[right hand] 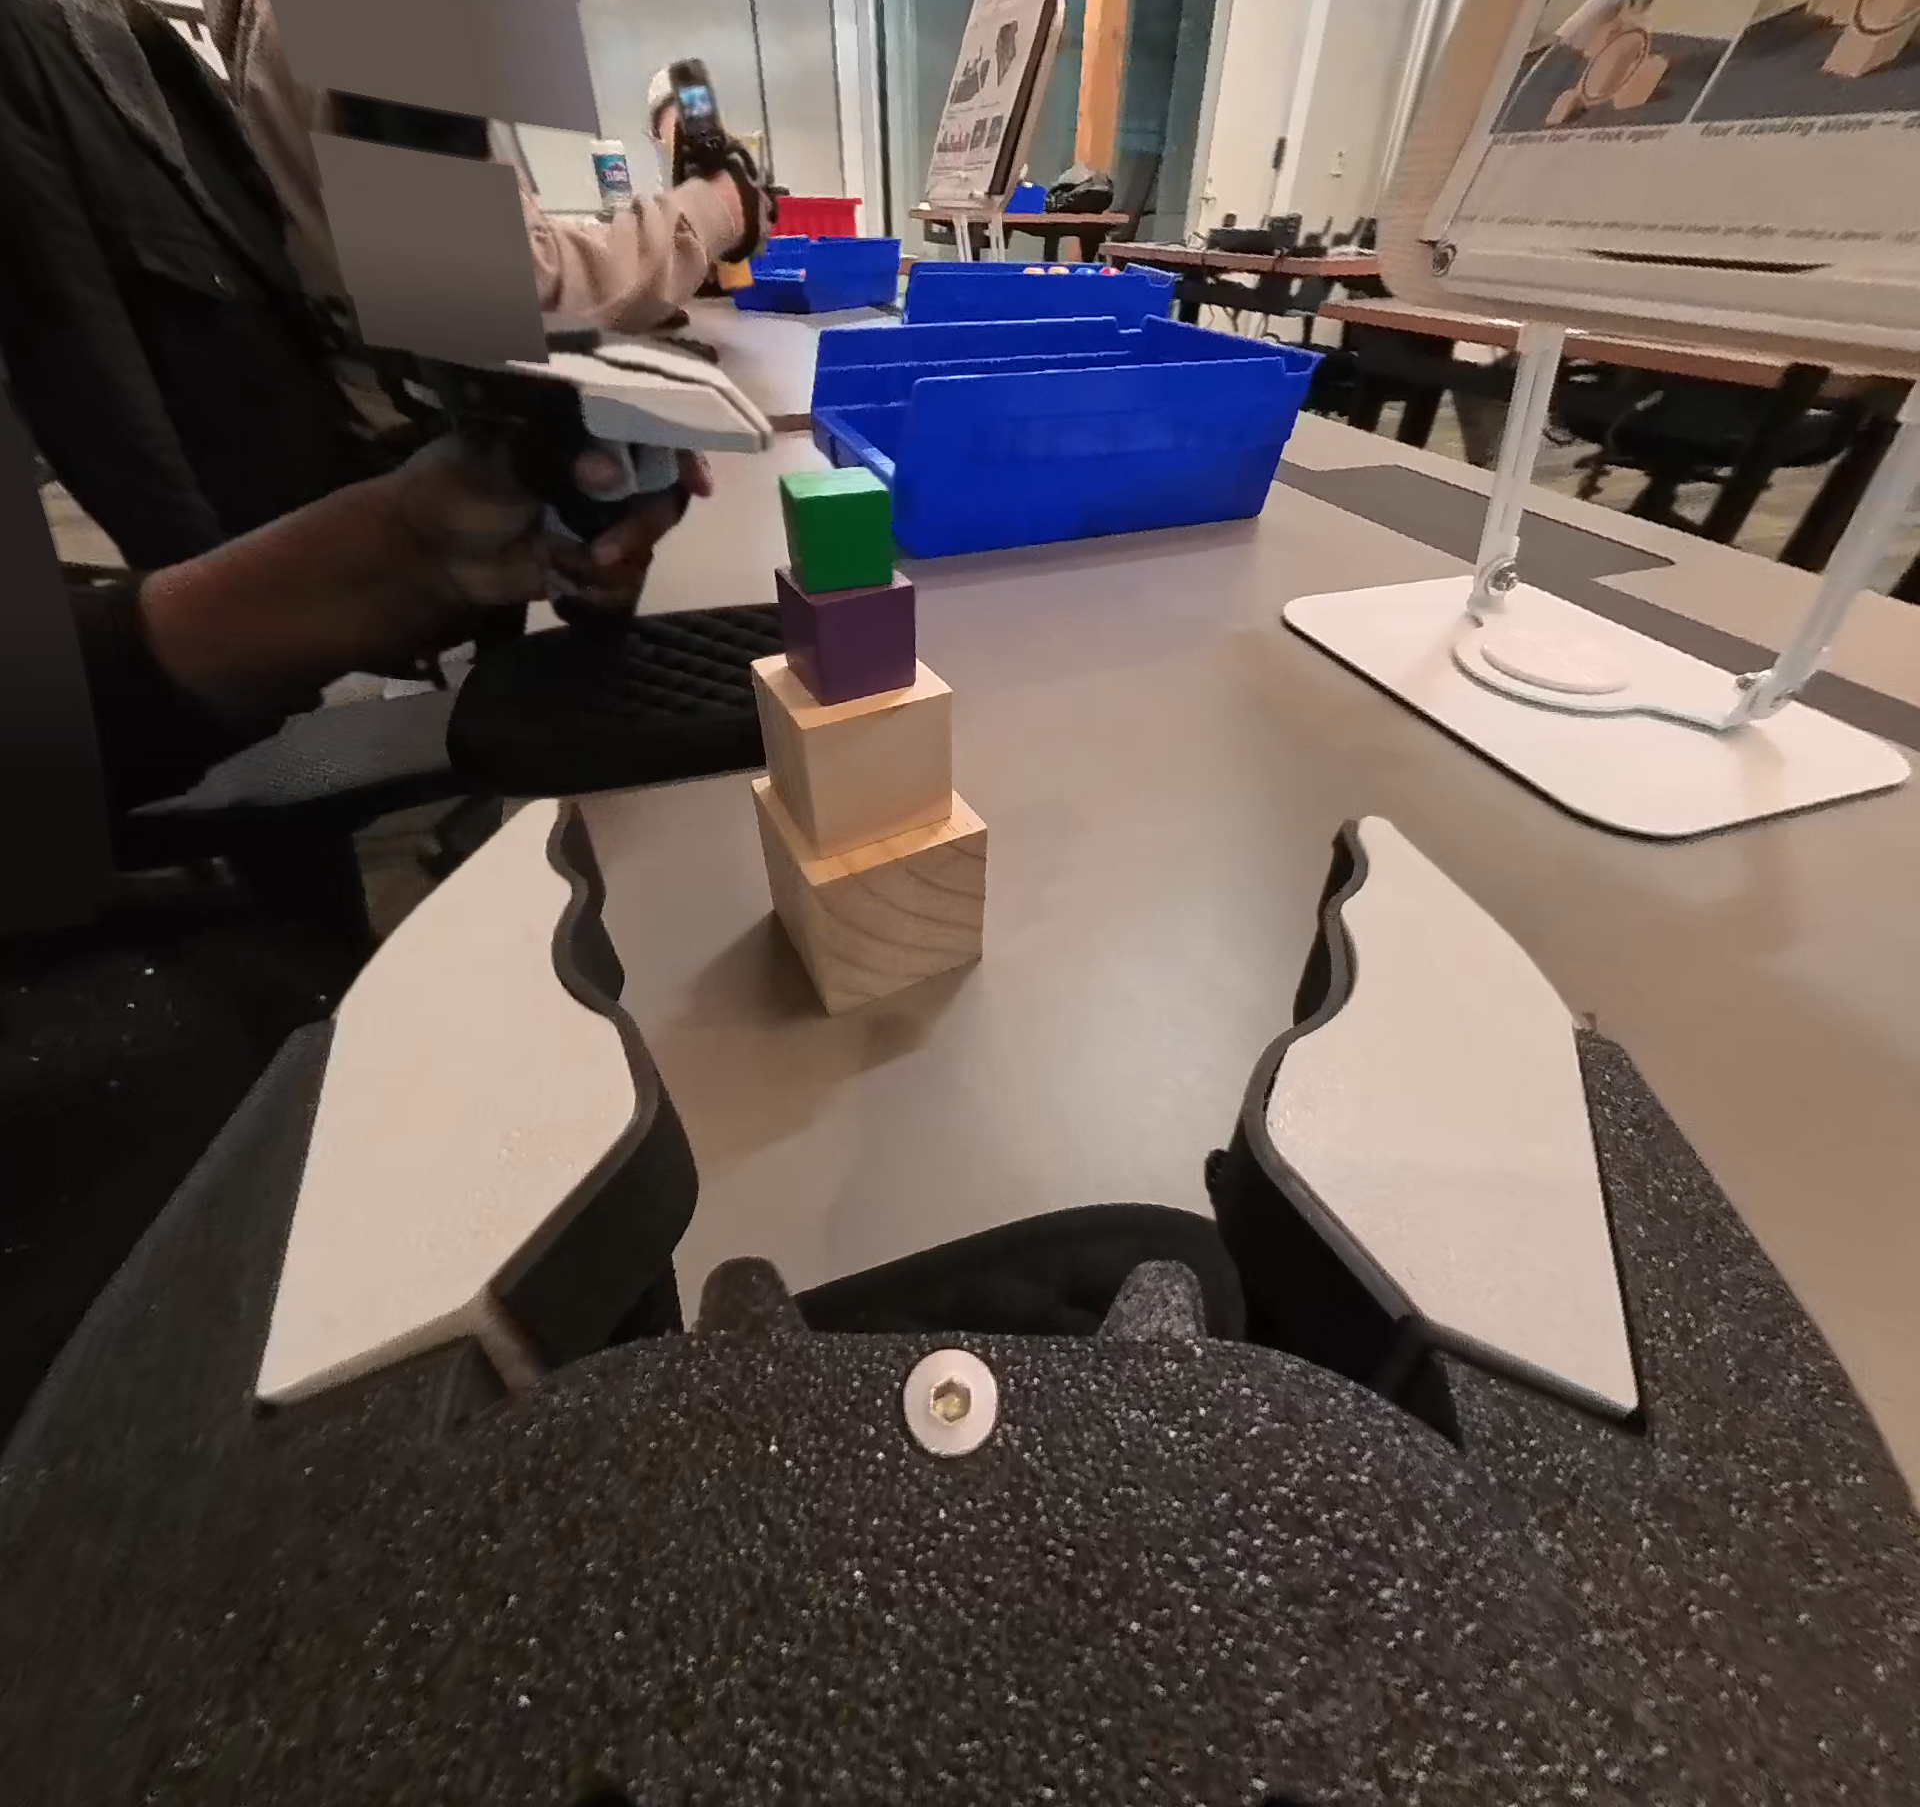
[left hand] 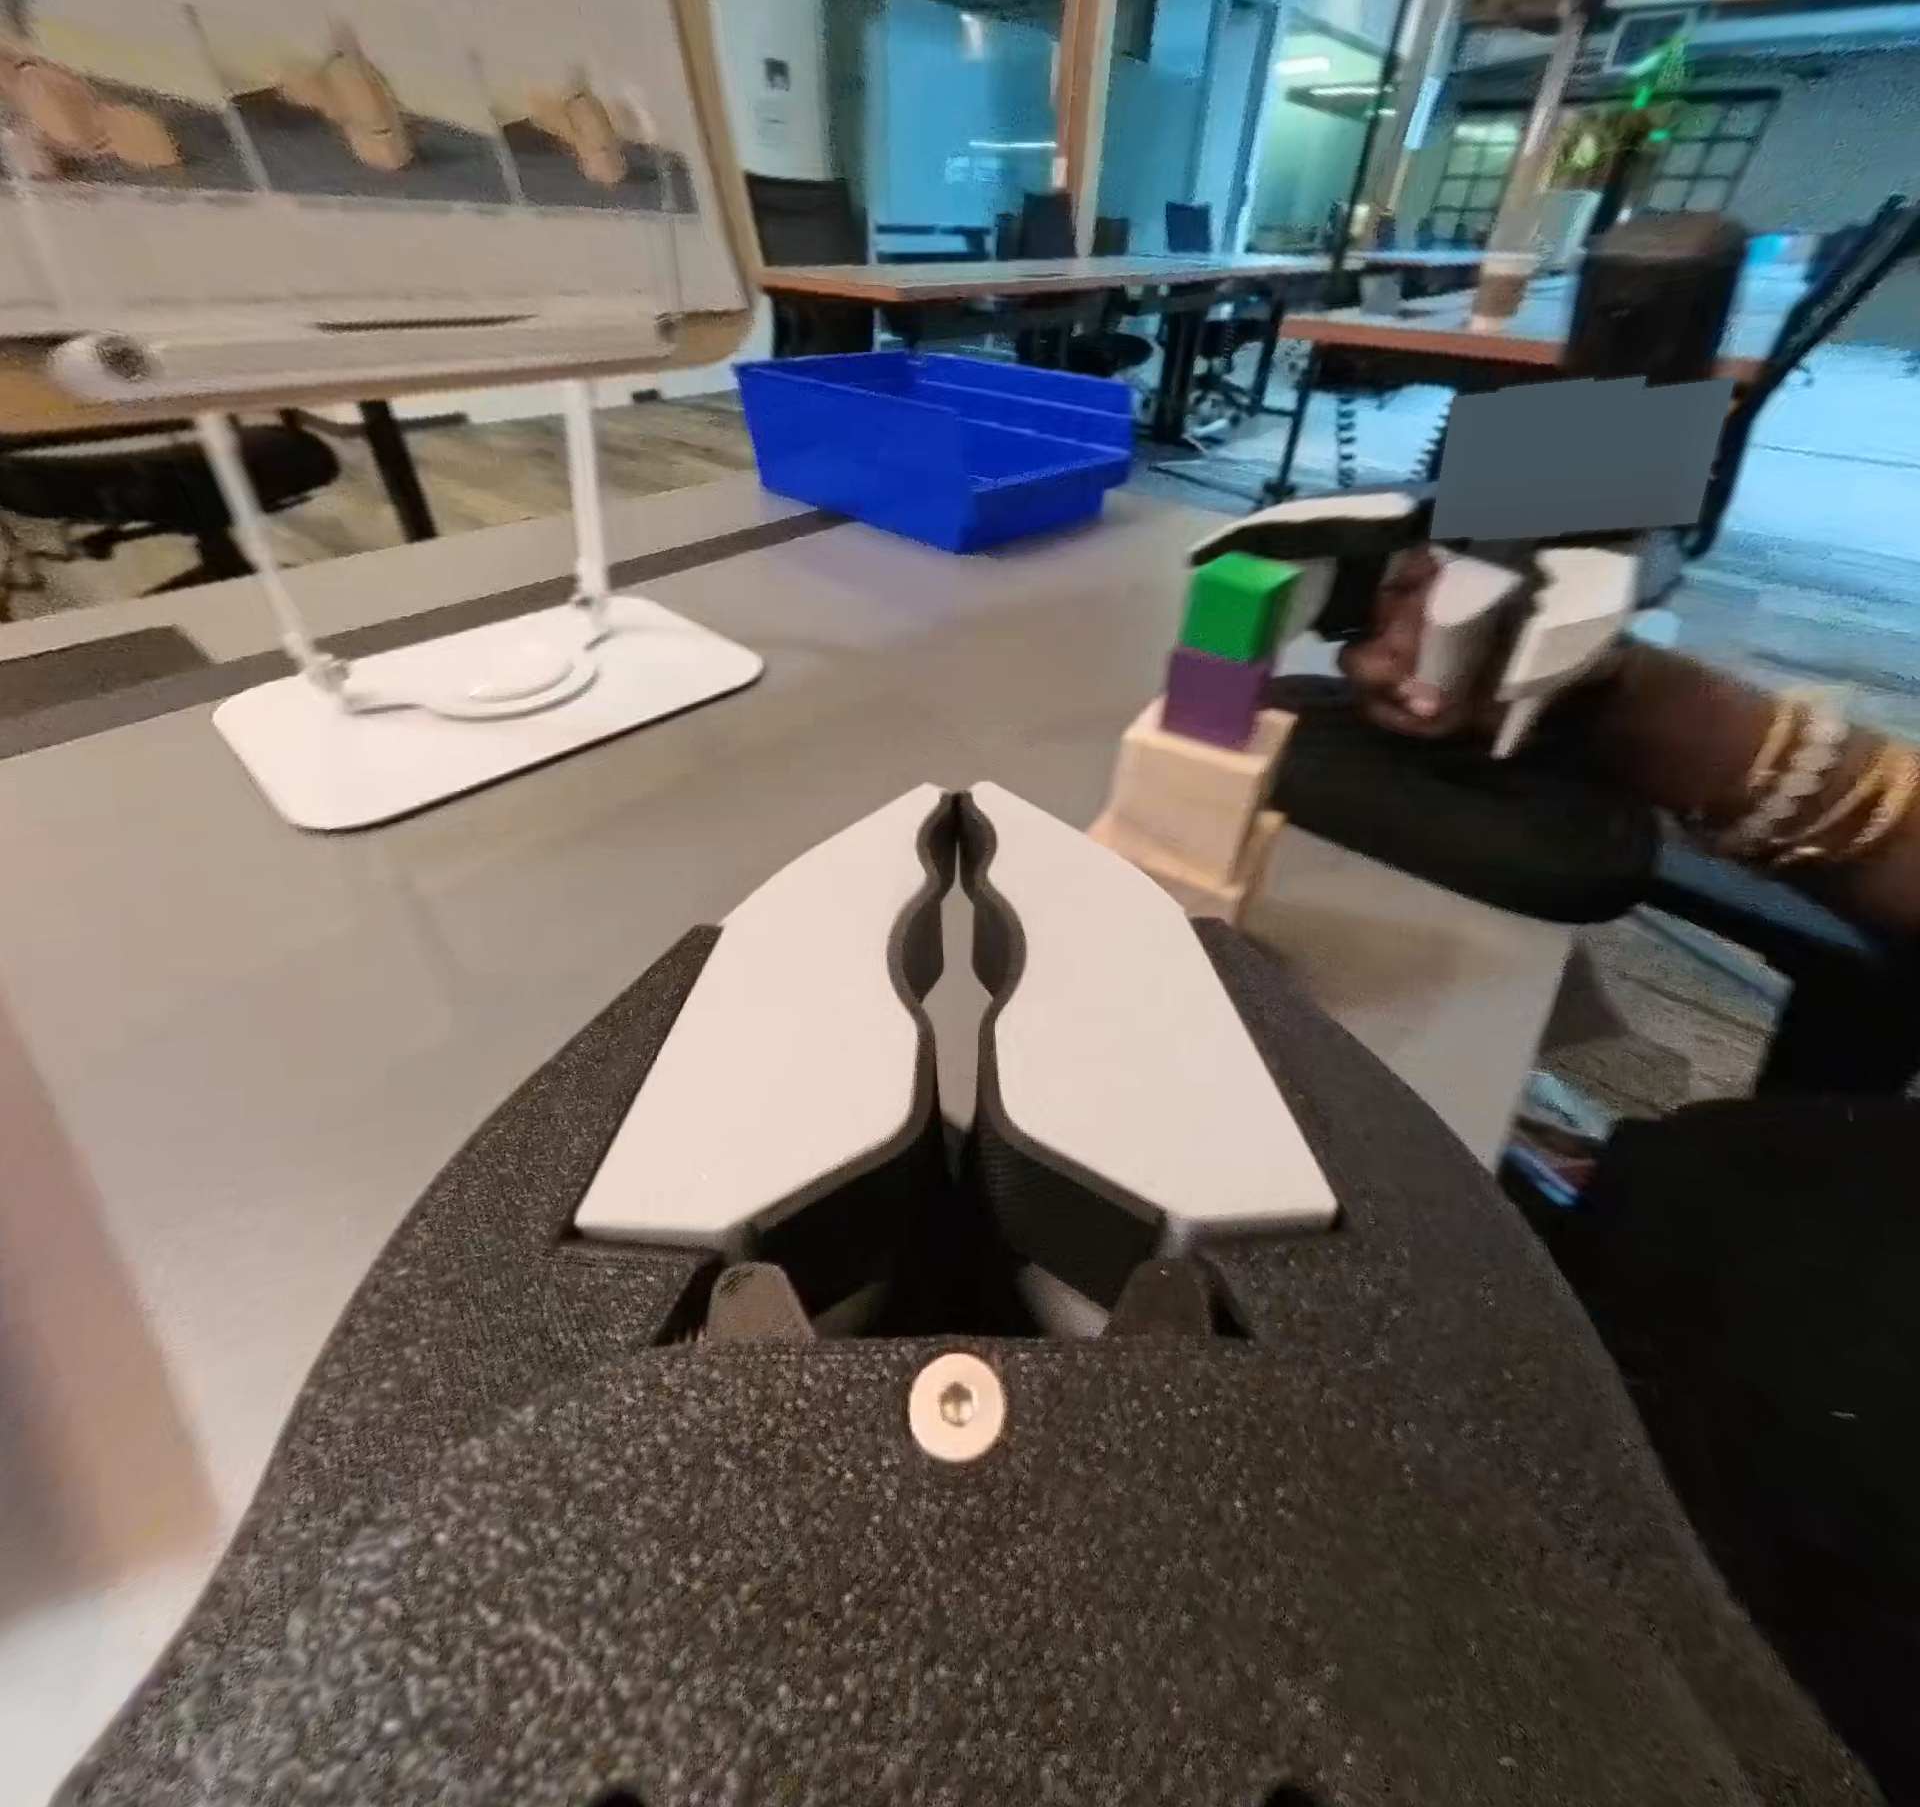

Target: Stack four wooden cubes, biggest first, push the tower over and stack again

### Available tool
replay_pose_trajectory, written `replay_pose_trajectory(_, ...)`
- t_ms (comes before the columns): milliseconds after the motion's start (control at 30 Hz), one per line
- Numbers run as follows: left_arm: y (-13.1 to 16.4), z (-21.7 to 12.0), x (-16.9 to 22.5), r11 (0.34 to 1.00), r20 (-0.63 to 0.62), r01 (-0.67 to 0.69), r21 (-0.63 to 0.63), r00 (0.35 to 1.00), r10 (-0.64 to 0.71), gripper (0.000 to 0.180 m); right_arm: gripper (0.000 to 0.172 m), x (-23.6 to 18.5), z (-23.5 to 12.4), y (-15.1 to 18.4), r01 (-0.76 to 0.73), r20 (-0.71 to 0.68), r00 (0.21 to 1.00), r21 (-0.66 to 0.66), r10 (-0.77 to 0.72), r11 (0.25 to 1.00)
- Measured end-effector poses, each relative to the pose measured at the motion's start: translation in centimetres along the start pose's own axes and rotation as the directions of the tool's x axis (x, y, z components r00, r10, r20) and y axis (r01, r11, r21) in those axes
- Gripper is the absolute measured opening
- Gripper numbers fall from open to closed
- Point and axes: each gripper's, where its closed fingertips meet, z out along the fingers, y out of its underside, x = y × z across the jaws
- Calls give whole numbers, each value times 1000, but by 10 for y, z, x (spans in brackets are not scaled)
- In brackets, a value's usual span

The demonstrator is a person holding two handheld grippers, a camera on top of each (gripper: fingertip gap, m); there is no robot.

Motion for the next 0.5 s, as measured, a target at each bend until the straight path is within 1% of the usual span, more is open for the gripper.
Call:
replay_pose_trajectory(67, -8, 5, 26, 999, -67, -10, -31, 998, 7, 0, 128, 1, 0, 0, -10, -3, 1000, -1, 10, 1000)
replay_pose_trajectory(100, -6, 8, 37, 996, -86, -56, -71, 995, 50, 0, 128, 2, 0, 0, -6, -8, 1000, 3, 6, 1000)
replay_pose_trajectory(167, 1, 15, 46, 981, -88, -133, -142, 989, 121, 0, 126, 0, -1, -1, 7, -6, 1000, 10, -7, 1000)
replay_pose_trajectory(300, 25, 28, 56, 945, -137, -151, -291, 984, 115, 0, 125, 2, -2, -2, -8, -9, 1000, 16, 8, 1000)
replay_pose_trajectory(400, 36, 32, 65, 931, -154, -128, -341, 985, 79, 0, 122, 2, -3, -3, -4, -15, 1000, 28, 4, 1000)
replay_pose_trajectory(500, 39, 37, 63, 927, -153, -166, -336, 981, 120, 0, 121, 2, -1, -2, -11, -10, 1000, 16, 11, 1000)
